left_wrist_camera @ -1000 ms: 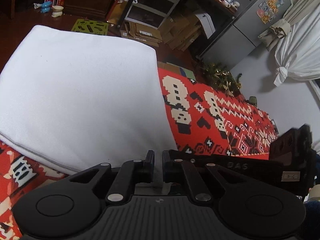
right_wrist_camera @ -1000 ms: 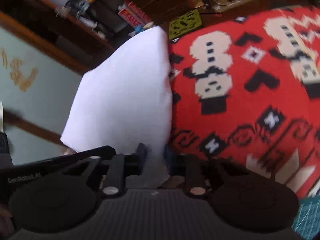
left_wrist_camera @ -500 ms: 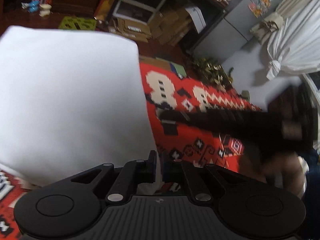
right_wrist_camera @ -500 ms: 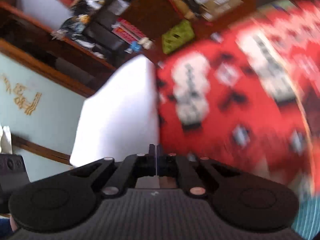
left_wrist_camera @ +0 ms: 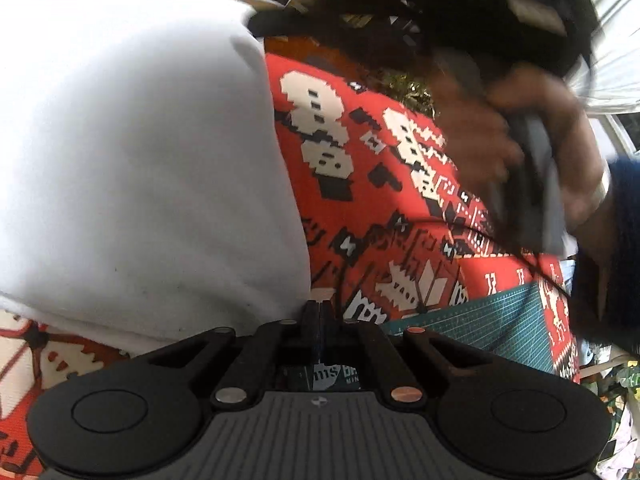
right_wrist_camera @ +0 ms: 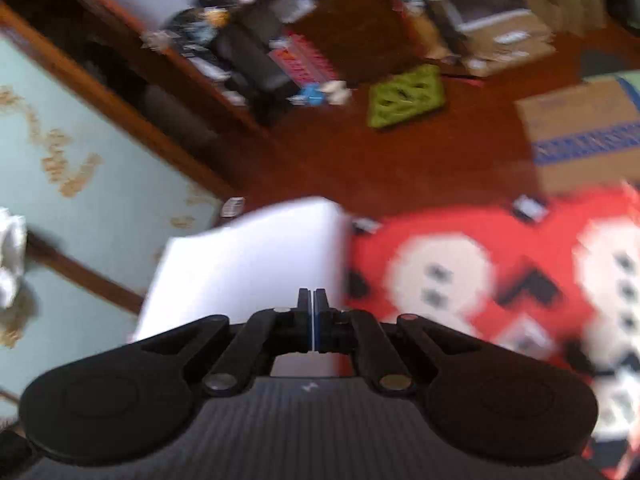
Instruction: Fold clothes
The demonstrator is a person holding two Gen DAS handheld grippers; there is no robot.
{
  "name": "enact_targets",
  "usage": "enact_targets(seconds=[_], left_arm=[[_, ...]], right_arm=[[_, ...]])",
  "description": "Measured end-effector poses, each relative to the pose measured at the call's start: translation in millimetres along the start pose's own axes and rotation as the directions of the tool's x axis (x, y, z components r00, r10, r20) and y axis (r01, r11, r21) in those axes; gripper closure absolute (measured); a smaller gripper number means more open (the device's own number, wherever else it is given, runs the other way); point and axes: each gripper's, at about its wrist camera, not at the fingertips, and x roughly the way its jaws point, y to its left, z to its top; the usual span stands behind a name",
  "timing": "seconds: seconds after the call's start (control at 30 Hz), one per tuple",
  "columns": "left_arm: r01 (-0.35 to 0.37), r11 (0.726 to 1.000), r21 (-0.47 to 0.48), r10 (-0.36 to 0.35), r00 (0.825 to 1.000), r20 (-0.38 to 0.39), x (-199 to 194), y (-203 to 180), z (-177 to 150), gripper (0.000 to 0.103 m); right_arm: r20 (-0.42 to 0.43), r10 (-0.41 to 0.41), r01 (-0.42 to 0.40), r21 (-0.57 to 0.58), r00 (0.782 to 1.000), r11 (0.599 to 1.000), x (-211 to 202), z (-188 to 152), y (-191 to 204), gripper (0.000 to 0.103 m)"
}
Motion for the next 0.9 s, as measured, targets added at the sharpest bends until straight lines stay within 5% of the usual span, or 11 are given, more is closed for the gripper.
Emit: enact_targets(seconds=[0.1, 0.27, 0.47, 0.6, 0.67, 0.83, 0.9], left_arm=[[-0.004, 1.0, 0.002, 0.004, 1.0, 0.008, 0, -1, -2, 0.101], [-0.009, 1.0, 0.009, 0.009, 1.0, 0.026, -5, -4, -8, 0.102], [-0.03, 1.0, -0.009, 0.03, 0.996, 0.083, -31, -6, -14, 0.097], [-0.071, 0.997, -0.01, 0.071, 0.99, 0.12, -55, -9, -25, 0.092], [-0.093, 0.996, -0.015, 0.094, 0.986, 0.14, -68, -11, -34, 0.071], [-0.15, 0.989, 0.007, 0.147, 0.973, 0.177, -104, -20, -57, 0.049], [-0.174, 0.985, 0.014, 0.168, 0.966, 0.198, -119, -25, -69, 0.041]], right_arm=[[-0.032, 0.026, -0.028, -0.077, 0.999, 0.997, 26, 19, 16, 0.101], [-0.001, -0.102, 0.102, -0.057, 0.995, 0.993, 53, 44, -7, 0.103], [0.066, -0.168, 0.17, -0.023, 0.984, 0.985, 23, 64, -17, 0.098], [0.061, -0.204, 0.209, -0.102, 0.977, 0.973, -19, 37, 10, 0.094], [0.051, -0.23, 0.235, -0.152, 0.972, 0.96, -43, 18, 26, 0.088], [0.055, -0.308, 0.312, -0.25, 0.95, 0.917, -78, -52, 82, 0.069], [0.066, -0.33, 0.335, -0.269, 0.942, 0.903, -95, -79, 105, 0.054]])
